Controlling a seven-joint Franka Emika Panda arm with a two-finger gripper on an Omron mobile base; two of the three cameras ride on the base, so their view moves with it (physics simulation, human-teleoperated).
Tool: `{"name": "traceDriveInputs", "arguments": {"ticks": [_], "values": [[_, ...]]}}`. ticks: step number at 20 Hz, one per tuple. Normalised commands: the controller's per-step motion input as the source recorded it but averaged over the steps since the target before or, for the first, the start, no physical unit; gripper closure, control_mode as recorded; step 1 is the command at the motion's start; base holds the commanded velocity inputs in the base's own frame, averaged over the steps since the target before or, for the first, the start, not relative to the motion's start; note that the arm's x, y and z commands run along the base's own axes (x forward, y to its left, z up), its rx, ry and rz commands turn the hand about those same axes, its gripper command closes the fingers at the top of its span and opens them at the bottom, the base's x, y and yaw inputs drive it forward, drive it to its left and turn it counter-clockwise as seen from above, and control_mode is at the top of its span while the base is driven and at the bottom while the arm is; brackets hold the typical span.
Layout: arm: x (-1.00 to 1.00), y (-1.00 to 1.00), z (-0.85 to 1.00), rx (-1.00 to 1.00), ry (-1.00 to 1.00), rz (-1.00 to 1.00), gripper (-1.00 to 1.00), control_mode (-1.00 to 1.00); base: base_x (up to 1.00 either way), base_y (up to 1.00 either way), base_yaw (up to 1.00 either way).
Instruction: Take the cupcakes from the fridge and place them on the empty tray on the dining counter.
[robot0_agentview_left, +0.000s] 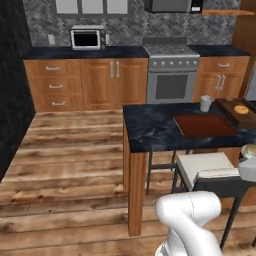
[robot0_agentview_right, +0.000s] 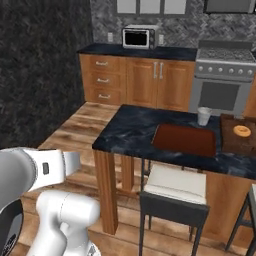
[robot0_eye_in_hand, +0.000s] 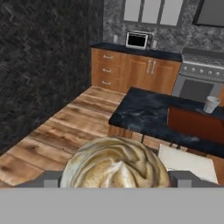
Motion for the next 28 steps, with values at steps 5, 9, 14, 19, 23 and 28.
{"name": "traceDriveInputs", "arguments": {"ticks": [5, 9, 14, 19, 23, 28], "values": [[0.0, 0.0, 0.0, 0.0, 0.0, 0.0, 1.0, 1.0, 0.4, -0.07, -0.27], [0.0, 0.0, 0.0, 0.0, 0.0, 0.0, 1.0, 1.0, 0.54, -0.2, -0.19], [0.0, 0.0, 0.0, 0.0, 0.0, 0.0, 1.0, 1.0, 0.85, -0.01, -0.22], [0.0, 0.0, 0.0, 0.0, 0.0, 0.0, 1.0, 1.0, 1.0, 0.0, -0.26], [0.0, 0.0, 0.0, 0.0, 0.0, 0.0, 1.0, 1.0, 1.0, 0.0, -0.27], [0.0, 0.0, 0.0, 0.0, 0.0, 0.0, 1.0, 1.0, 1.0, 0.0, -0.34]]}}
